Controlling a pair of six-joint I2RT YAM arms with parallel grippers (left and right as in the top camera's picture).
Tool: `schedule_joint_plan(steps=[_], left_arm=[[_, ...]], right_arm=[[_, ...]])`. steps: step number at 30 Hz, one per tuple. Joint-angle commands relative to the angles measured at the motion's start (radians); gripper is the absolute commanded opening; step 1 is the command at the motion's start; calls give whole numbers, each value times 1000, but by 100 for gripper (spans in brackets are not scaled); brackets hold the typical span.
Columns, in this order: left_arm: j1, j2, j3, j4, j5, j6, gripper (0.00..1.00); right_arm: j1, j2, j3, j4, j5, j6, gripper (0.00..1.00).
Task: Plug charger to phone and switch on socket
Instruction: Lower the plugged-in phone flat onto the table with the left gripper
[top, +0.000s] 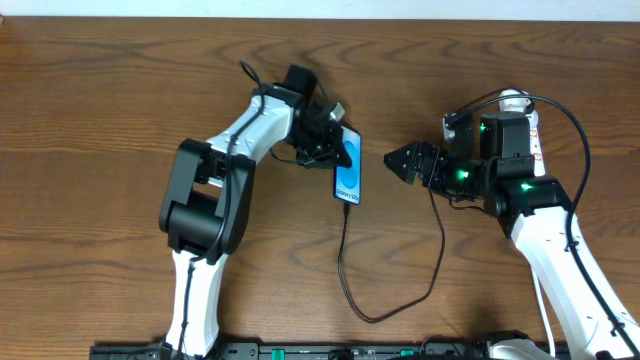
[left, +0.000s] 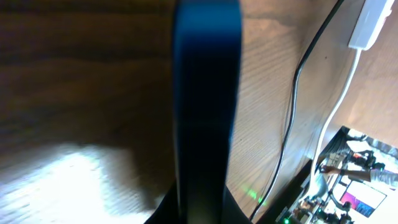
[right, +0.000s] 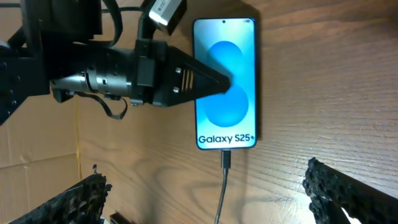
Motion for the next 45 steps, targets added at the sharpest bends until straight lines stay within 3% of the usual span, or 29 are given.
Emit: schedule_joint_plan(steps=[1, 16, 19, 28, 29, 39, 45], left_arm=[[-3, 2, -4, 0, 16, -1, 7], [-3, 3, -4, -5, -21, -1, 8], [-3, 3, -4, -8, -21, -1, 14], [-3, 3, -4, -9, -29, -2, 17], [-3, 3, -4, -11, -40, -2, 22], [-3, 3, -4, -16, -69, -1, 30], [-3, 3, -4, -17, -123, -2, 41]], right_arm=[[-6, -9, 10, -2, 1, -18, 99], [-6, -9, 10, -1, 2, -18, 99], [-6, -9, 10, -2, 2, -17, 99], [-6, -9, 10, -5, 1, -18, 99], [-6, -9, 10, -6, 1, -18, 99], [-6, -9, 10, -6, 2, -18, 99], [-6, -9, 10, -9, 2, -29, 99]])
